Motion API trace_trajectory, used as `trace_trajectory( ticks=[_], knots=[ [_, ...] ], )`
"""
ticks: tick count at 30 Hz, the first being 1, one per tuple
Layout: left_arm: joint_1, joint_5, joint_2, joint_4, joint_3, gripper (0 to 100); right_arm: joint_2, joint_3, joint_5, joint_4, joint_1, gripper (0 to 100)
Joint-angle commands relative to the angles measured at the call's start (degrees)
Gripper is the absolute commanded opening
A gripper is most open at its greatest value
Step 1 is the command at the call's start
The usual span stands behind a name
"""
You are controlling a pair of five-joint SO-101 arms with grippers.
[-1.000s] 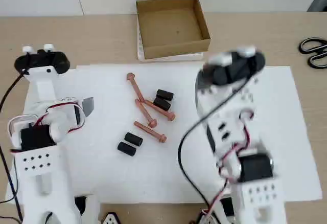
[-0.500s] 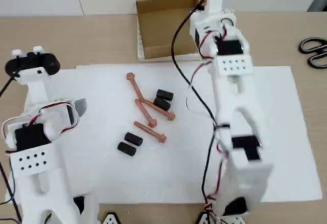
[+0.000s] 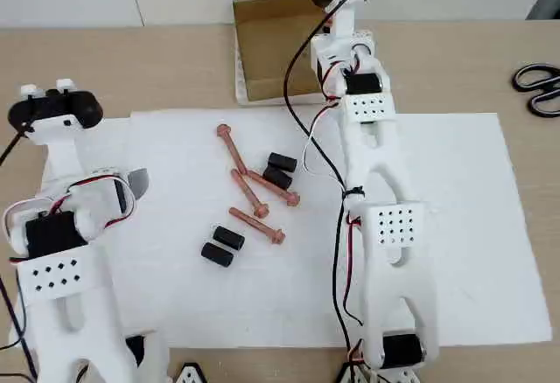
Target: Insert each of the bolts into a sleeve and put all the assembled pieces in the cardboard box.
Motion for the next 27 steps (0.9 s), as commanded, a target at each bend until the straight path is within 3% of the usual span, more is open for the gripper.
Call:
trace_trajectory(
  ticks=[1, 7, 14, 19, 27],
  knots=[
    [-0.2, -0.1, 0.2, 0.2, -2.2, 27, -0.2, -5.7, 0.2, -1.3, 0.0, 0.4],
    [-0.2, -0.1, 0.1, 1.3, -2.2, 27, 0.5, -5.5, 0.2, -1.3, -0.1, 2.4],
    [-0.2, -0.1, 0.0, 1.2, -2.2, 27, 0.0, -5.8, 0.2, 2.6, -0.1, 23.2],
    [-0.2, -0.1, 0.0, 1.2, -2.2, 27, 0.0, -10.2, 0.2, 3.8, 0.1, 23.5],
    [0.1, -0.1, 0.0, 1.1, -2.3, 27, 0.0, -30.7, -0.1, 22.8, -1.9, 23.5]
  ],
)
